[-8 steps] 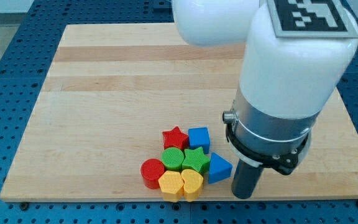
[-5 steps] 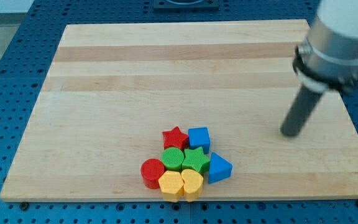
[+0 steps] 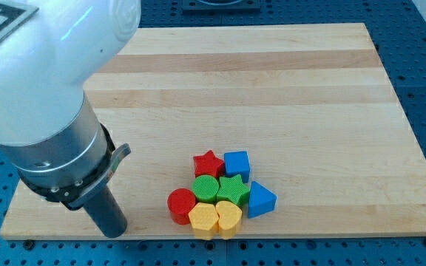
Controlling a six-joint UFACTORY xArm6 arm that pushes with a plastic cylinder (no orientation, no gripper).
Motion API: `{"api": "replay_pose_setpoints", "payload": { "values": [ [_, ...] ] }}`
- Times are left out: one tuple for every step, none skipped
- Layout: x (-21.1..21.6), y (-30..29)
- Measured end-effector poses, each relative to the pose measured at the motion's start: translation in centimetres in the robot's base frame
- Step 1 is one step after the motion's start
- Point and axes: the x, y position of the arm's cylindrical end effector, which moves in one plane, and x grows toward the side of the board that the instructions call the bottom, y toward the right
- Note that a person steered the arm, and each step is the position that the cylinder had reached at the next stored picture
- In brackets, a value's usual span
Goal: Push yellow blocks slightly to the right
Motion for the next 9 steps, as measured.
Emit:
{"api": "replay_pose_setpoints", "payload": {
  "values": [
    [0.0,1.0],
    [0.0,3.4],
    [0.0,5.6],
    [0.0,6.2],
    [0.0,7.9],
    [0.0,9.3],
    [0.0,9.4],
    [-0.3,9.9],
    [-0.4,8.6]
  ]
}}
